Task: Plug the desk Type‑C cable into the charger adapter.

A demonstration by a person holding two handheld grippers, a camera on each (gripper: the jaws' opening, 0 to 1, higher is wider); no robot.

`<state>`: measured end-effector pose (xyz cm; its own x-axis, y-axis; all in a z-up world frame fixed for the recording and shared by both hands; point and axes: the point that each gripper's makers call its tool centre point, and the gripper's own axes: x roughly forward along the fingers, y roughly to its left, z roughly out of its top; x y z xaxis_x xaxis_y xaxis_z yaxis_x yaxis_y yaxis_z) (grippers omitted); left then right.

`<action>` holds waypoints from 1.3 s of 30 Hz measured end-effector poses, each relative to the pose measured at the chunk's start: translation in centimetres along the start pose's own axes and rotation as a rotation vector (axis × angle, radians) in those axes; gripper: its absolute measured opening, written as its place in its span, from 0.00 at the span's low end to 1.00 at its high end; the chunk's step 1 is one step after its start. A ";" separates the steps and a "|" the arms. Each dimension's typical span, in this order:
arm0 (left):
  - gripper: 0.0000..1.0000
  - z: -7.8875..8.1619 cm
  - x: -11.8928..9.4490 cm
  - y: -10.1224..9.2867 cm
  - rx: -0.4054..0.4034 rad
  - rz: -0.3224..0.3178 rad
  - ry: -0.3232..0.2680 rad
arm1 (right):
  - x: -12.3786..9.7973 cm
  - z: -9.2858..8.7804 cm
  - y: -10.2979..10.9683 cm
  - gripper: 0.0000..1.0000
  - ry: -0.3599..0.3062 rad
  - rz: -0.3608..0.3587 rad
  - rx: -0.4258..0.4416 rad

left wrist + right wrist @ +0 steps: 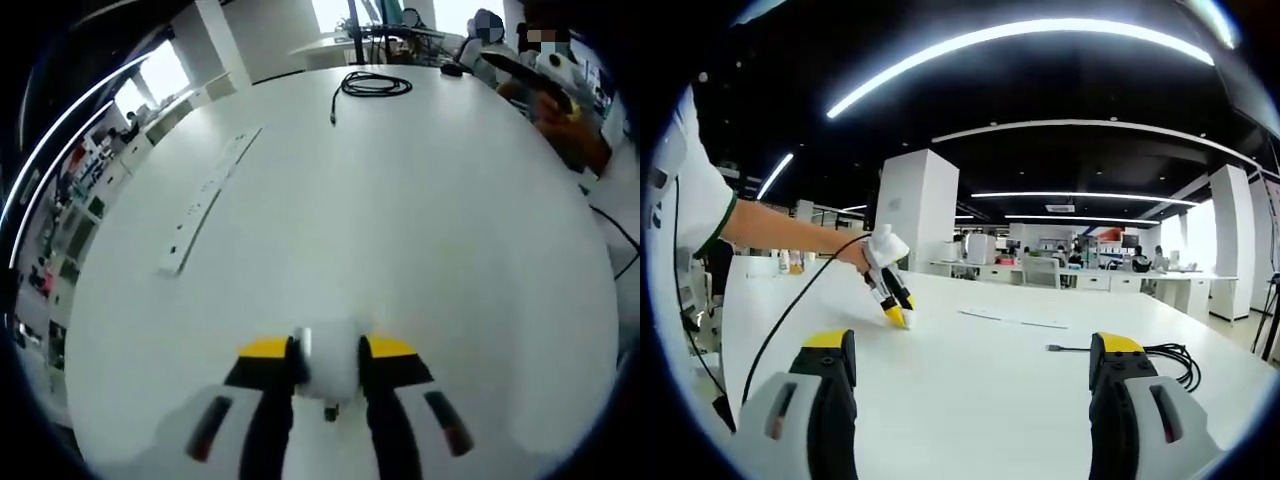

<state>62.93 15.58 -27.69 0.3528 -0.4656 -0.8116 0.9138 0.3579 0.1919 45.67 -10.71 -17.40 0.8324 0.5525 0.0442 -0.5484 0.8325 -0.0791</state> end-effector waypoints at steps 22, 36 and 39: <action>0.25 -0.4 -1.3 -4.5 -0.039 -0.058 0.028 | 0.1 0.2 0.7 0.99 -0.009 0.018 -0.003; 0.24 -0.7 -2.2 -8.8 -0.029 -0.094 0.063 | 0.5 0.2 1.2 0.99 -0.011 0.027 -0.004; 0.24 -0.9 -2.3 -9.7 -0.025 -0.100 0.073 | 0.4 0.2 1.3 0.99 -0.009 0.028 -0.004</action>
<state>53.10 13.89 -28.14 0.2437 -0.4400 -0.8643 0.9382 0.3327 0.0951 45.30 -9.39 -17.29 0.8158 0.5761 0.0506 -0.5713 0.8164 -0.0844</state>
